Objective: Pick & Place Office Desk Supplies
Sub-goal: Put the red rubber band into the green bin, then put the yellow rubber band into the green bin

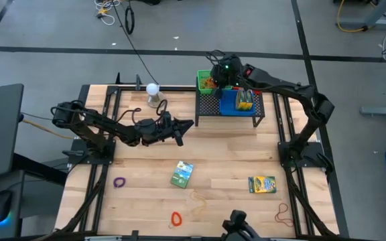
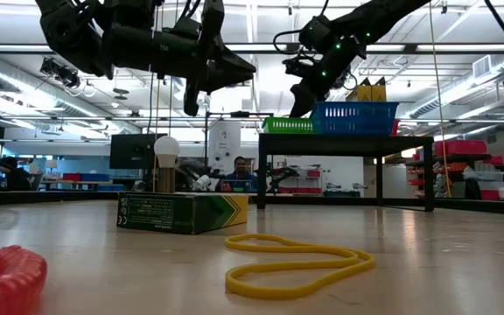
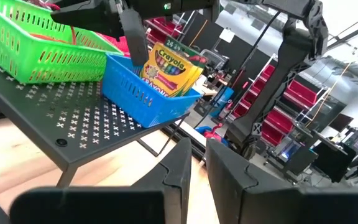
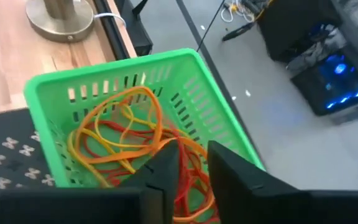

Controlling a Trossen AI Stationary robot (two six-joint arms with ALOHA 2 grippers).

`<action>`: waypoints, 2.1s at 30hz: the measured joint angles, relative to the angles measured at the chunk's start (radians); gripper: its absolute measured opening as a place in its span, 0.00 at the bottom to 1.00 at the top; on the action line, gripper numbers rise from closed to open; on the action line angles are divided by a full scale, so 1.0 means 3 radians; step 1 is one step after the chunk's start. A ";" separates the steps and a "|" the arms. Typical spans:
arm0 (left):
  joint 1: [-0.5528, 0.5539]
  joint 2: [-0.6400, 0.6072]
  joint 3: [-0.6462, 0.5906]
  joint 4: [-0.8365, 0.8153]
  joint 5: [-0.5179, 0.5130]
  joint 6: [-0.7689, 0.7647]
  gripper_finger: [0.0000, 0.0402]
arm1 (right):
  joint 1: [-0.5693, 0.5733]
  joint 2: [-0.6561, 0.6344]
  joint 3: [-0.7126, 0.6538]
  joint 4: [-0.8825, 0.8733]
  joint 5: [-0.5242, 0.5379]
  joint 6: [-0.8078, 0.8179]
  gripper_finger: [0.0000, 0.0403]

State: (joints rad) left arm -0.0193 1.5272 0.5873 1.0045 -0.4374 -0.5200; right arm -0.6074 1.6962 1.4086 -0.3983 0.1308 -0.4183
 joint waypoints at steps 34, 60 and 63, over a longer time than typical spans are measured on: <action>-0.0001 0.0000 0.0000 -0.0153 0.0001 -0.0064 0.13 | -0.0402 -0.0004 0.0000 -0.0064 -0.0615 0.2897 0.76; -0.0024 0.0000 0.0000 -0.0704 0.0154 -0.0234 0.13 | 0.0369 -0.2506 -0.1215 -0.0370 -0.0884 0.1790 0.08; -0.0023 0.0000 0.0000 -0.0705 0.0153 -0.0203 0.13 | 0.0666 -0.2908 -0.1662 -0.0245 -0.0773 0.2047 0.02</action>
State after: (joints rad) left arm -0.0261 1.5272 0.5873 0.7929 -0.3914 -0.5810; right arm -0.4075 0.8237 0.9100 -0.4719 -0.1010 0.1958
